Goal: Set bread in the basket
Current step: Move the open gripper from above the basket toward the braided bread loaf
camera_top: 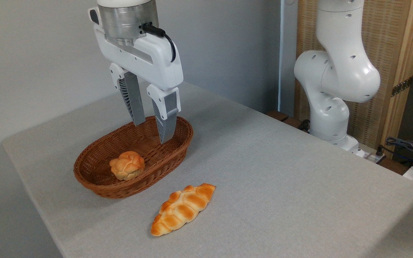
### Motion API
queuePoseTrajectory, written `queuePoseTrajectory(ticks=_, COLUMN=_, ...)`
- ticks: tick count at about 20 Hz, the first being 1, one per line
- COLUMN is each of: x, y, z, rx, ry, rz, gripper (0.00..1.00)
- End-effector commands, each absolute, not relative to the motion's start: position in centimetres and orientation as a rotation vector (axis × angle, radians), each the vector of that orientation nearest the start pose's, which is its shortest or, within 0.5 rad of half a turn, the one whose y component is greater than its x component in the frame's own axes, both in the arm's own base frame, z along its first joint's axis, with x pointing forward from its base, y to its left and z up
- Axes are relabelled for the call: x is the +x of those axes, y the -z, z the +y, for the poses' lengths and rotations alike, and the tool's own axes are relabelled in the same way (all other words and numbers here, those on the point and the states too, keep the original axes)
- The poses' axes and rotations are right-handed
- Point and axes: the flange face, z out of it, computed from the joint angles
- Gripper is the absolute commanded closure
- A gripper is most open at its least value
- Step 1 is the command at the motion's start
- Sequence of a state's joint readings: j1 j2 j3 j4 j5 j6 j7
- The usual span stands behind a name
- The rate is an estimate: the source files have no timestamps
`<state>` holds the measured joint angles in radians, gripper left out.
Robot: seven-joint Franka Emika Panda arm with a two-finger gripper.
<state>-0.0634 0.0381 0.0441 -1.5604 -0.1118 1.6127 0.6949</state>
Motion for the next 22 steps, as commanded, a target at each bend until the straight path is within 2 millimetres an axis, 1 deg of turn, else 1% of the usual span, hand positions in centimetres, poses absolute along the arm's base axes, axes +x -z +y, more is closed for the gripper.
queuePoseTrajectory(ticks=1, x=56.8, y=-61.1, z=-2.1, rx=-3.025, ry=0.074, rz=1.136, gripper=0.00)
queuePoseTrajectory(ticks=7, x=56.8, y=-61.0, z=-2.1, rx=-3.025, ry=0.072, rz=1.139, gripper=0.00)
queuePoseTrajectory(ticks=8, x=56.8, y=-60.7, z=-2.1, rx=-3.028, ry=0.062, rz=1.139, gripper=0.00)
queuePoseTrajectory(ticks=10, x=57.2, y=-60.7, z=-2.7, rx=-3.003, ry=0.123, rz=1.156, gripper=0.00)
queuePoseTrajectory(ticks=12, x=57.0, y=-59.6, z=-2.7, rx=-2.997, ry=0.141, rz=1.155, gripper=0.00)
queuePoseTrajectory(ticks=13, x=56.5, y=-59.1, z=-2.6, rx=-2.999, ry=0.137, rz=1.153, gripper=0.00)
queuePoseTrajectory(ticks=14, x=55.8, y=-58.0, z=-2.3, rx=-3.004, ry=0.133, rz=1.145, gripper=0.00)
queuePoseTrajectory(ticks=16, x=54.4, y=-55.6, z=-2.0, rx=-3.000, ry=0.174, rz=1.123, gripper=0.00)
queuePoseTrajectory(ticks=18, x=53.8, y=-53.1, z=-1.5, rx=-2.988, ry=0.237, rz=1.094, gripper=0.00)
queuePoseTrajectory(ticks=19, x=53.5, y=-52.0, z=-1.3, rx=-2.975, ry=0.246, rz=1.106, gripper=0.00)
queuePoseTrajectory(ticks=20, x=53.5, y=-51.0, z=-0.9, rx=-2.939, ry=0.237, rz=1.162, gripper=0.00)
queuePoseTrajectory(ticks=22, x=53.5, y=-48.9, z=0.7, rx=-2.886, ry=0.224, rz=1.241, gripper=0.00)
